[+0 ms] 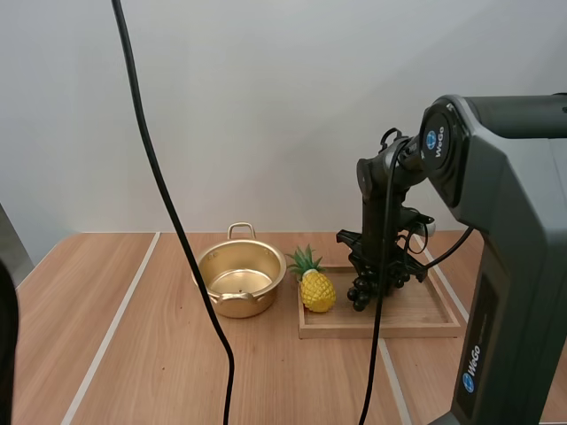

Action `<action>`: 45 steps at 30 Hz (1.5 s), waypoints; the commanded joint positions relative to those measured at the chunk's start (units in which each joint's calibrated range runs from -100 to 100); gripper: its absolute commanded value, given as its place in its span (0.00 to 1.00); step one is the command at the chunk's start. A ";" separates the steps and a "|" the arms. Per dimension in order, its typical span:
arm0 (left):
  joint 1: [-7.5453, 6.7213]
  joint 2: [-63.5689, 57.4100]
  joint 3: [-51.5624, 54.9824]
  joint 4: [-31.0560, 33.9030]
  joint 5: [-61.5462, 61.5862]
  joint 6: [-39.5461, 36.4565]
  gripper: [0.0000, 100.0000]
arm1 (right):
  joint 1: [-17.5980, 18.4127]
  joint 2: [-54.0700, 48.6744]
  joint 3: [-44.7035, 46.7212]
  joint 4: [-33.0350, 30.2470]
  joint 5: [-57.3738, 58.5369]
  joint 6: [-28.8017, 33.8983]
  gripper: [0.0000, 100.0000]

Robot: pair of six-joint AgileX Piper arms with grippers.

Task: Open the pot, put the grape inside, and close it

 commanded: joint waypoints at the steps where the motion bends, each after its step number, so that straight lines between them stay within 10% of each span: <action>1: 0.18 -0.15 -0.40 0.38 -2.15 -0.57 0.00 | -0.25 -4.00 0.40 -1.97 3.59 -1.63 0.00; 22: 0.18 -0.15 -0.40 0.38 -2.15 -0.57 0.00 | -0.25 -49.63 0.40 2.02 -8.50 -24.95 0.00; 31: 0.18 -0.15 -0.40 0.38 -2.15 -0.57 0.00 | -0.25 -59.14 0.40 29.36 -12.28 -64.97 0.00; 37: 0.18 -0.15 -0.40 0.38 -2.15 -0.57 0.00 | -0.25 -57.80 0.40 49.53 -12.07 -81.57 0.00; 45: 0.18 -0.15 -0.40 0.38 -2.15 -0.57 0.00 | -0.25 -48.51 0.40 60.36 2.66 -98.30 0.00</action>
